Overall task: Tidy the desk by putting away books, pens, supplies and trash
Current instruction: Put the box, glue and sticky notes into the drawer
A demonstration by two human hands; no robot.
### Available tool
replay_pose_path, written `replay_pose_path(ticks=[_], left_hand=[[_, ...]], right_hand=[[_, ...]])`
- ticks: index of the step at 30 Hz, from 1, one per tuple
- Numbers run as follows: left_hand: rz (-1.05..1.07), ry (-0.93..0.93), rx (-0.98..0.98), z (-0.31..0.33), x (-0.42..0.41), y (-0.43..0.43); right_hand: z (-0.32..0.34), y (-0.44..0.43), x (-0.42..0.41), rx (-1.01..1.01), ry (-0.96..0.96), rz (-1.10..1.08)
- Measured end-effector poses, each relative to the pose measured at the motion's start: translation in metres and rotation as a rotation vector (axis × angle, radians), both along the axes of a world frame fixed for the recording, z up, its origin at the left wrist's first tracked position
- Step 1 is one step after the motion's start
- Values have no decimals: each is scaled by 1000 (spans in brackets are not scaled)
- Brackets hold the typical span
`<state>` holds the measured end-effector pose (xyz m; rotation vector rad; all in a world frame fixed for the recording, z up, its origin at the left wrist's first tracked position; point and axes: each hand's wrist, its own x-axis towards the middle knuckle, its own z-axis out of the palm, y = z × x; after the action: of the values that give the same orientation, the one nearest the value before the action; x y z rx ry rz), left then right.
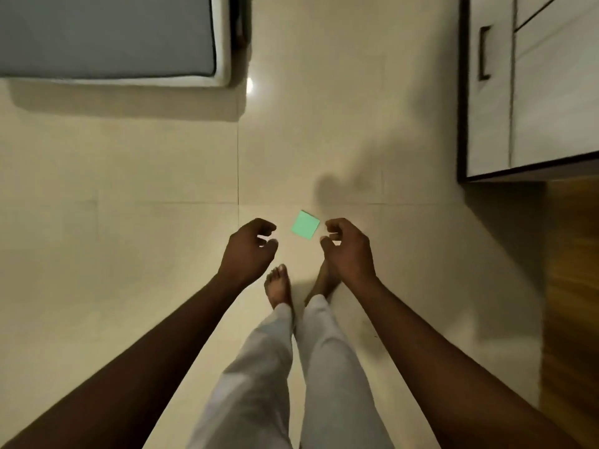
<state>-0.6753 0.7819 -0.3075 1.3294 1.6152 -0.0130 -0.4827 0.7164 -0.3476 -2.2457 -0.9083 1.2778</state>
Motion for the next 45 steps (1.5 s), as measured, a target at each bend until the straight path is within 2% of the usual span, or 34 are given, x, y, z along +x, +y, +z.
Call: replay_pose_path(ticks=[7,13,18,24,28,32,34,37,39,45], left_hand=[[210,78,-173,-198,-4,-4],[600,-111,-600,-355,3,-16],[844,-135,-654,-450,28,-26],[1090,-226,-644,-503,54,-25],[1187,-222,-646,-517,59,-24],[1114,-218,-635,-504,55,-29],[1066,-243,-601,-485,49,-33],[993,-282,-534,-433,36,-35],[934,-314,-481,-390,27,-35],[694,-316,-316,-222,-2,-20]], right_hand=[[-203,19,1,-175,6,224],[-352,32,9,-308,-50,429],[-436,41,14,-290,-88,534],[-487,44,20,-283,-118,628],[-494,41,20,-288,-132,638],[-487,32,20,-321,-117,564],[-470,25,18,-308,-73,443],[-417,14,10,-288,51,172],[-375,8,2,-255,108,77],[-208,4,-17,-106,338,-238]])
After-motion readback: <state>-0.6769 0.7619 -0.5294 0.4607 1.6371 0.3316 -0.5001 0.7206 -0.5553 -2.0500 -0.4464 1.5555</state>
